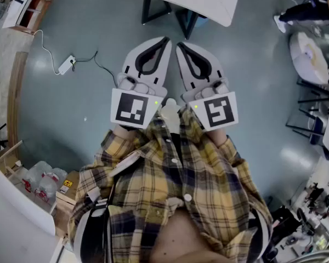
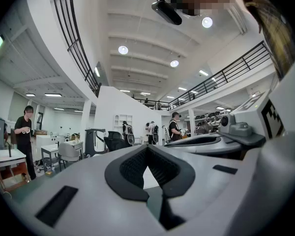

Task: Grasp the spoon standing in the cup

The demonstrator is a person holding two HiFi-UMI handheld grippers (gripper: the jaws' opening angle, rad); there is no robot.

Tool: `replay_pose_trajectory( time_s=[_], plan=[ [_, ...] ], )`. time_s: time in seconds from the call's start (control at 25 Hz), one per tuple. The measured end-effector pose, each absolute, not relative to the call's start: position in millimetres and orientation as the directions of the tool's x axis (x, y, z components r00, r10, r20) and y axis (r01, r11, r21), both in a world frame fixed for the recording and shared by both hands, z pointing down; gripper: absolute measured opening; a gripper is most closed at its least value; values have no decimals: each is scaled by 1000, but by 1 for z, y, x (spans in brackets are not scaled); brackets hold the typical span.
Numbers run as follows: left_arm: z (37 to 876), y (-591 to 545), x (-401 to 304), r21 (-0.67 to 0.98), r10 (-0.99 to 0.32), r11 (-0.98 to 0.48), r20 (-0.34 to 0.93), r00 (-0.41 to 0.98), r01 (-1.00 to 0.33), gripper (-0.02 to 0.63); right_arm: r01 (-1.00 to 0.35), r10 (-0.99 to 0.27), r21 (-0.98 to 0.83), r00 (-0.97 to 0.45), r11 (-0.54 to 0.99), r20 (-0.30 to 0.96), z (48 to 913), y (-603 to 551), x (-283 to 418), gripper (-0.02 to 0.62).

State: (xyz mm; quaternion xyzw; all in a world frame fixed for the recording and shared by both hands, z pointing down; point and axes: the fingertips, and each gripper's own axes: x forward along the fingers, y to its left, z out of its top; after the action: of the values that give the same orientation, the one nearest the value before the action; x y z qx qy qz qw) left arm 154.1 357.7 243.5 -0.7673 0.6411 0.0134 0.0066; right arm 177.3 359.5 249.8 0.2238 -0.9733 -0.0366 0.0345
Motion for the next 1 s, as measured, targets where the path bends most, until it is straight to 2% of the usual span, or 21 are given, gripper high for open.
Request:
replay_pose_trajectory(
  time_s=[1.0],
  plan=[
    [252, 361, 99, 14, -968, -249, -40, 249, -968, 15, -515, -516, 31, -856, 856, 25, 255, 355, 134, 32]
  ],
)
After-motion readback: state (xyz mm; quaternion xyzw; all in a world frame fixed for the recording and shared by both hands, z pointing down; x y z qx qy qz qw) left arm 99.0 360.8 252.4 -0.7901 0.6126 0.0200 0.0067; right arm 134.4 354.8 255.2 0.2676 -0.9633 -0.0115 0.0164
